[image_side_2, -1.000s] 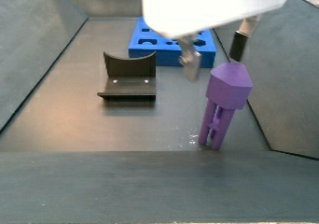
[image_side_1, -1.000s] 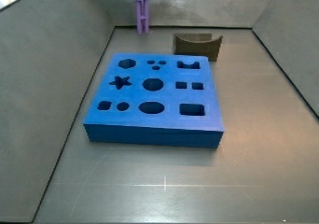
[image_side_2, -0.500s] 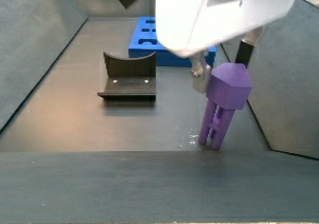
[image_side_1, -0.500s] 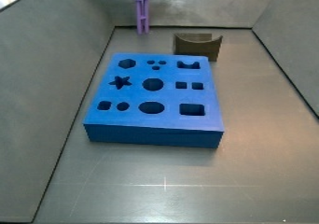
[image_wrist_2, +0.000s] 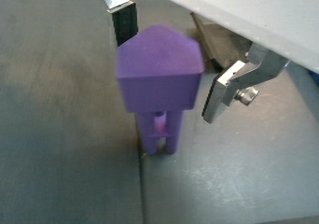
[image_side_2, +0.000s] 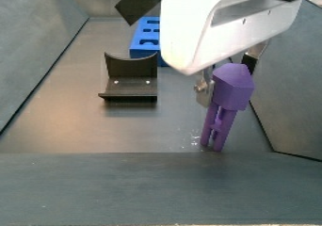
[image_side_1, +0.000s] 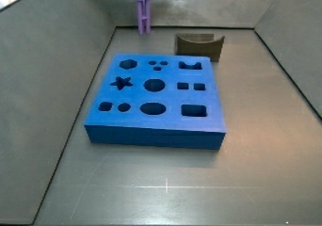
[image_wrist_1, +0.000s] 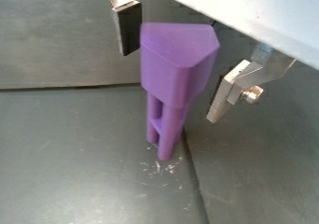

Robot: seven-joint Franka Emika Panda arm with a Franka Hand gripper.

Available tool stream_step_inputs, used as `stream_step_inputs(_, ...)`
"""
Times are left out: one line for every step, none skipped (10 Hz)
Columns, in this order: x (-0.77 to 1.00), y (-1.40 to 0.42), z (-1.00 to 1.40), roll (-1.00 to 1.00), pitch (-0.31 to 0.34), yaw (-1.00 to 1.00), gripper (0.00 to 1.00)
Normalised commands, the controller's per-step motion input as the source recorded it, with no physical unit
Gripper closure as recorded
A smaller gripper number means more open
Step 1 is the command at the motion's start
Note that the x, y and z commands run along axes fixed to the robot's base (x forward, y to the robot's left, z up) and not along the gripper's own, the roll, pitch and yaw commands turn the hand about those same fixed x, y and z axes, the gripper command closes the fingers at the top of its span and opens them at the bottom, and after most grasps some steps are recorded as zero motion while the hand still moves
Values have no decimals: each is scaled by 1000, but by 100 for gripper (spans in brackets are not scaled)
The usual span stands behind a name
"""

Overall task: Pick up the 3 prong object. Move up. Move to above the board. Insert the 3 prong object.
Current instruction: Pick up the 3 prong object, then move up.

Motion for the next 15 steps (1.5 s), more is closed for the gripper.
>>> stream_step_inputs(120,160,-123,-74,6,0,0)
stream_step_inputs(71,57,-26,-59,6,0,0)
stream_step_inputs(0,0,0,0,0,0,0)
stream_step_inputs(0,0,0,0,0,0,100)
stream_step_inputs(0,0,0,0,0,0,100)
stream_step_inputs(0,0,0,0,0,0,100)
stream_step_inputs(0,0,0,0,0,0,100)
stream_step_inputs(0,0,0,0,0,0,100)
stream_step_inputs(0,0,0,0,0,0,100)
stream_step_inputs(0,0,0,0,0,0,100)
stream_step_inputs(0,0,0,0,0,0,100)
stream_step_inputs(0,0,0,0,0,0,100)
stream_step_inputs(0,0,0,0,0,0,100)
stream_step_inputs(0,0,0,0,0,0,100)
stream_step_inputs(0,0,833,0,0,0,100)
